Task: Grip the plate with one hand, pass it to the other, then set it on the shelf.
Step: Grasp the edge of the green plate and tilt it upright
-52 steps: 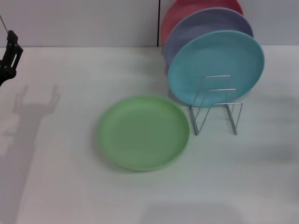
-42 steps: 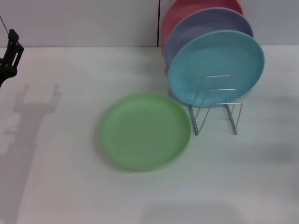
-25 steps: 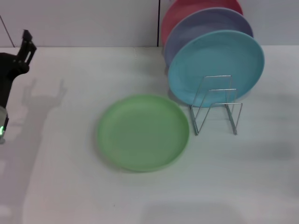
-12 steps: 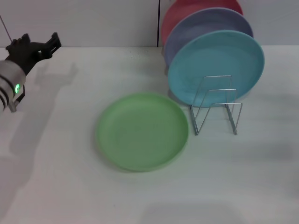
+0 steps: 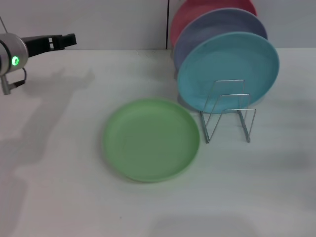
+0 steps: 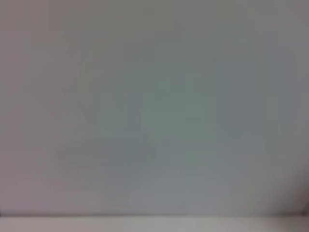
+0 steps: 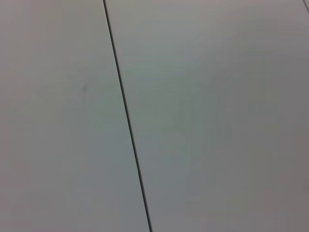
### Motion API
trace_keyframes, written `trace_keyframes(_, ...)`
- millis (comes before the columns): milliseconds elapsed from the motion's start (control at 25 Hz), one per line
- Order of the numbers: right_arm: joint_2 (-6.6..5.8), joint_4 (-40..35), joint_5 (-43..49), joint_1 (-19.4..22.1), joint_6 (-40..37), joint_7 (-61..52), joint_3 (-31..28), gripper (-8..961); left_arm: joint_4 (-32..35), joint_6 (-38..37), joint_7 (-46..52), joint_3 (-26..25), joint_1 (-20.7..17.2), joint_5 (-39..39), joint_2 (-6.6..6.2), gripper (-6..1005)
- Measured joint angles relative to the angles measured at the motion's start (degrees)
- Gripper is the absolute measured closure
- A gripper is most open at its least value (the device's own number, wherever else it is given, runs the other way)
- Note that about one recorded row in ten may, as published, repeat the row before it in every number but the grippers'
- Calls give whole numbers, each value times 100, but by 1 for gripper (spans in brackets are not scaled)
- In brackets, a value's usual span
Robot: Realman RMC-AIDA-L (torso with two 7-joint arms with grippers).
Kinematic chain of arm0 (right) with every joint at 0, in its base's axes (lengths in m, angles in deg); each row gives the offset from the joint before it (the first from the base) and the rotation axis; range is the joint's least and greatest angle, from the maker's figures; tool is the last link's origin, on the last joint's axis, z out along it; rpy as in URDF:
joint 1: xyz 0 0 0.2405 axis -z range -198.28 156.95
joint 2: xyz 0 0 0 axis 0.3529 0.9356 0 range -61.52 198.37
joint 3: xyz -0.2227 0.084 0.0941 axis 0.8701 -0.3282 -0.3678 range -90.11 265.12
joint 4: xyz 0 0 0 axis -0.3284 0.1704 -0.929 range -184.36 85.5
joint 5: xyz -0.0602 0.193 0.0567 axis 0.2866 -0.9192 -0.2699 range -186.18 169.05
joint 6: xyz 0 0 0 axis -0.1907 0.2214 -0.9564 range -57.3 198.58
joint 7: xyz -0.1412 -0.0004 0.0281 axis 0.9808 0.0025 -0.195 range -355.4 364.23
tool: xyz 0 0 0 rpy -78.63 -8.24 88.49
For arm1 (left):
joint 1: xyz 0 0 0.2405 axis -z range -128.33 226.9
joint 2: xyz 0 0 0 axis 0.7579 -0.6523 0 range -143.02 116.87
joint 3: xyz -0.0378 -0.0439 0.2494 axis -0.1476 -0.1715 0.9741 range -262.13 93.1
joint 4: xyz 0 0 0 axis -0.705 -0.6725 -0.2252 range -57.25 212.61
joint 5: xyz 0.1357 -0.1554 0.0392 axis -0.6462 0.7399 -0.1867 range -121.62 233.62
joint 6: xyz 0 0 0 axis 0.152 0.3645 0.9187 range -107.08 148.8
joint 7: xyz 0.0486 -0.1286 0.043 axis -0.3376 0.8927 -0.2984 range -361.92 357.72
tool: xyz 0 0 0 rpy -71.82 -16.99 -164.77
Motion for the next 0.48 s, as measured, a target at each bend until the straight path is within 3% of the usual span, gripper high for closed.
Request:
trace_keyframes(80, -1, -3, 0, -13, 0, 0, 1, 409, -331, 656, -383, -579, 2, -159, 211, 153)
trace_keyframes(120, -13, -7, 0, -18, 0, 0, 0, 409, -614, 1255, -397, -793, 2, -226, 217, 153)
trace_keyframes(200, -19, -7, 0, -26, -1, 0, 1, 410, -708, 1472, -350, -758, 1, -226, 209, 154)
trace_keyframes(320, -41, -15, 0, -60, 16, 0, 26, 410, -1187, 2662, -141, -742, 5, -333, 202, 155)
trace_keyframes(480, -66, -16, 0, -79, 44, 0, 34, 410, -1491, 3454, 164, -642, 24, -522, 217, 157)
